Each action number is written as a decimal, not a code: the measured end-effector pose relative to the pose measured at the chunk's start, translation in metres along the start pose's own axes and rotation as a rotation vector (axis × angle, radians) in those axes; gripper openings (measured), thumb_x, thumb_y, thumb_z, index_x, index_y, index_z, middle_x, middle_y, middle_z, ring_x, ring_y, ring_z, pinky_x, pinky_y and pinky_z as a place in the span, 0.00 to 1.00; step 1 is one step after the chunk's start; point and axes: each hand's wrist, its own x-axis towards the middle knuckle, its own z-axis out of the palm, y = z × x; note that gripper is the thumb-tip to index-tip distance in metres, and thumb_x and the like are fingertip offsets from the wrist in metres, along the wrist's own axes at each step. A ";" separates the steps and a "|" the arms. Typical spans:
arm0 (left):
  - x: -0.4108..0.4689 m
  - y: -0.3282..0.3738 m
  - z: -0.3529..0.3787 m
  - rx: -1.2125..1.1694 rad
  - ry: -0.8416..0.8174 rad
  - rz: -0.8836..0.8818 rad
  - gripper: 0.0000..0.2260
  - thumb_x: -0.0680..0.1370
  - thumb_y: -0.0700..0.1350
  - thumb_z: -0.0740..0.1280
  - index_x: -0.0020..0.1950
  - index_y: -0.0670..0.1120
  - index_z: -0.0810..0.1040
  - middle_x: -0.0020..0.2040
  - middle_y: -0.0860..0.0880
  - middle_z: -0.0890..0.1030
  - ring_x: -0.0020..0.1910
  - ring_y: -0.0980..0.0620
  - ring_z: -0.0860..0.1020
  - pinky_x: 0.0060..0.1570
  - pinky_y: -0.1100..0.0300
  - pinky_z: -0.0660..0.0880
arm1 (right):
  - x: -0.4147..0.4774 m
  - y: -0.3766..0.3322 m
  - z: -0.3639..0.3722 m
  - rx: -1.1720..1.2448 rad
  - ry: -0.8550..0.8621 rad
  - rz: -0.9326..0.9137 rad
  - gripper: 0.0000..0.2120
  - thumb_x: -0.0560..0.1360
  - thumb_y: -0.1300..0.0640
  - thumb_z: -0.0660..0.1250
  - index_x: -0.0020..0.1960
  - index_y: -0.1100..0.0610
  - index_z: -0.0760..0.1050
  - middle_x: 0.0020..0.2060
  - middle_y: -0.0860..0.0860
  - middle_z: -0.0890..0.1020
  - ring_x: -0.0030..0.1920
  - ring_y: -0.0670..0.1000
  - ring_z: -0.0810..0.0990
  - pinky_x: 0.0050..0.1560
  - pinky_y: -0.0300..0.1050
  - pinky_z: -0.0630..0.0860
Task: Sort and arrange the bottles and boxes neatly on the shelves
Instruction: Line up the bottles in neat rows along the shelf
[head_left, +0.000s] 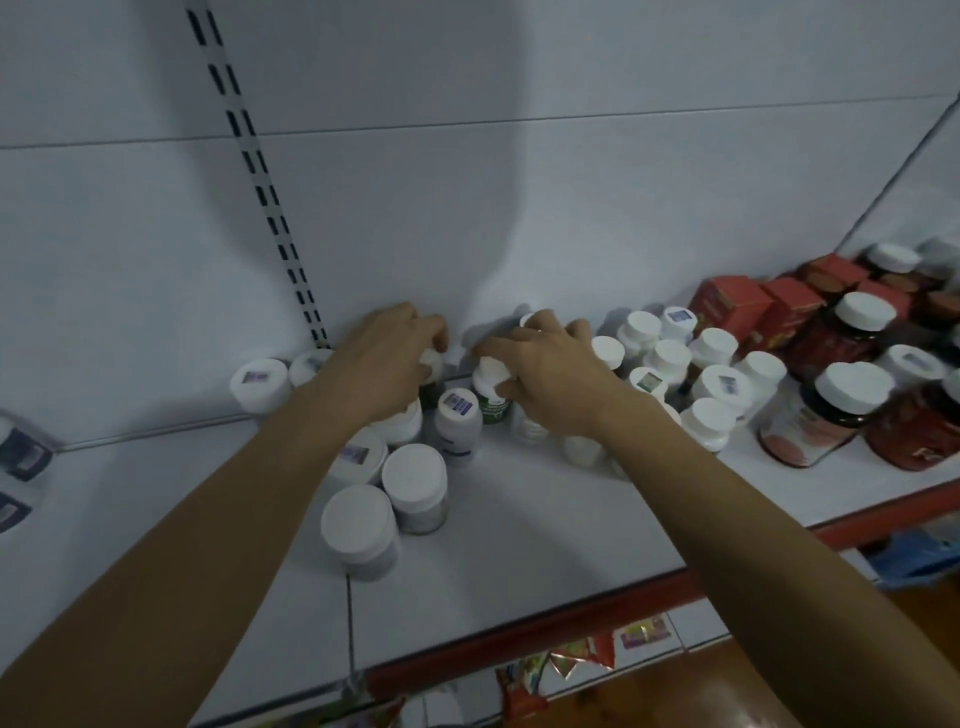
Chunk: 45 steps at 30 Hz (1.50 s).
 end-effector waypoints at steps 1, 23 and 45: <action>-0.006 -0.003 -0.004 -0.028 0.060 0.000 0.12 0.79 0.40 0.69 0.62 0.47 0.76 0.57 0.44 0.74 0.56 0.43 0.74 0.56 0.45 0.73 | 0.000 0.000 -0.002 -0.001 0.028 0.022 0.22 0.80 0.53 0.65 0.73 0.44 0.68 0.66 0.48 0.76 0.64 0.57 0.68 0.52 0.53 0.62; -0.283 -0.212 -0.067 -0.176 0.505 -0.495 0.13 0.76 0.46 0.74 0.59 0.54 0.78 0.53 0.57 0.78 0.50 0.50 0.77 0.49 0.50 0.76 | 0.155 -0.277 -0.022 0.306 -0.117 -0.423 0.21 0.81 0.60 0.63 0.72 0.50 0.69 0.57 0.56 0.73 0.52 0.60 0.77 0.55 0.54 0.76; -0.296 -0.263 -0.031 -0.429 0.481 -0.289 0.13 0.76 0.43 0.74 0.57 0.54 0.78 0.54 0.59 0.78 0.54 0.57 0.76 0.53 0.55 0.77 | 0.125 -0.360 0.039 0.522 -0.320 -0.410 0.33 0.70 0.44 0.77 0.72 0.42 0.68 0.63 0.40 0.76 0.49 0.39 0.73 0.46 0.31 0.69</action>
